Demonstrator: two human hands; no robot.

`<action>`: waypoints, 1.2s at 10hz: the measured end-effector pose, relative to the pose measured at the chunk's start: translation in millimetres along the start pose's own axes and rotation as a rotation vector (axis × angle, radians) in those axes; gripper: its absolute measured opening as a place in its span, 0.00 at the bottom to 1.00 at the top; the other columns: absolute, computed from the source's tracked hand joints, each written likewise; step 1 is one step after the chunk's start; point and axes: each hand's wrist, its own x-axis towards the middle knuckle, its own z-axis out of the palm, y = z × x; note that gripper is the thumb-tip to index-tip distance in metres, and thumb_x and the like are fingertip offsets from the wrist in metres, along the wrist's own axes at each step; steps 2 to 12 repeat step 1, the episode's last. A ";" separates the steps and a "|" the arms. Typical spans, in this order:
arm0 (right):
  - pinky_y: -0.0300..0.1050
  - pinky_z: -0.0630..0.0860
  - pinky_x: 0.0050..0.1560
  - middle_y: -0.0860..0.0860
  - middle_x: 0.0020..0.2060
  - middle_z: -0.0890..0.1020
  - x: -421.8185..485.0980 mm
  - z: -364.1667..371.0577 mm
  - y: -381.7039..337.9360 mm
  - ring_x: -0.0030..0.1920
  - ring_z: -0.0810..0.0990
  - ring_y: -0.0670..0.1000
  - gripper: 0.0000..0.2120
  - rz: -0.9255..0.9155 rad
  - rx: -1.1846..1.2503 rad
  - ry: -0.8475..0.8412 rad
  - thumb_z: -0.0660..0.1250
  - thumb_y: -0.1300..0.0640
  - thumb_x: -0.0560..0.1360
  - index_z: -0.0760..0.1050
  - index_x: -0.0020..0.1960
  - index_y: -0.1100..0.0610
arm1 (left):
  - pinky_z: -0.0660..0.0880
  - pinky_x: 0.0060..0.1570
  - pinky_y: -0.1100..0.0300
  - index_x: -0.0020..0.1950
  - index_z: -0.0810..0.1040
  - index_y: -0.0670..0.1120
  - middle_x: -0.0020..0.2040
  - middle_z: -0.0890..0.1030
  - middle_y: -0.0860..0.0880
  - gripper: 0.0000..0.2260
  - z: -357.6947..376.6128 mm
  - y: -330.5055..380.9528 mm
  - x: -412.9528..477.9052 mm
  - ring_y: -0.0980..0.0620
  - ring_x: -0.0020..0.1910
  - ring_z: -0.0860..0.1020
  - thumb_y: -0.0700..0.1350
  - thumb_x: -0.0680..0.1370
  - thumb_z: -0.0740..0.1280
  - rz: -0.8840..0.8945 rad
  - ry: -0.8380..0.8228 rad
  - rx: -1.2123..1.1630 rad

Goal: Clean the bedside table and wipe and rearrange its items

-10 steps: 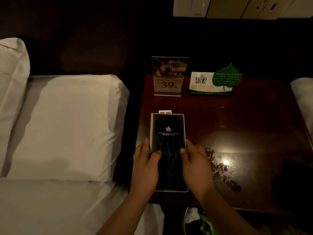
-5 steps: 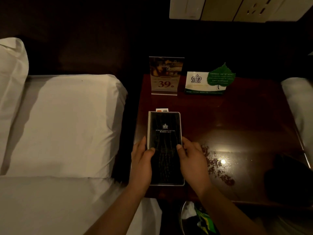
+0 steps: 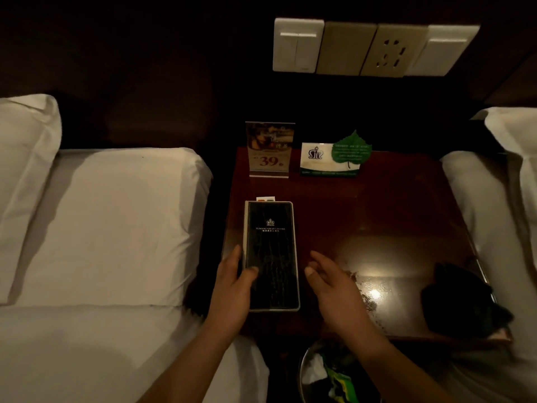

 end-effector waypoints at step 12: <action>0.33 0.69 0.47 0.45 0.59 0.77 -21.1 -16.7 -1.9 0.53 0.76 0.39 0.21 -0.054 -0.024 -0.028 0.62 0.48 0.79 0.67 0.72 0.46 | 0.64 0.57 0.66 0.66 0.65 0.71 0.57 0.67 0.68 0.21 -1.9 8.5 -31.4 0.75 0.53 0.69 0.47 0.81 0.63 0.071 0.009 0.109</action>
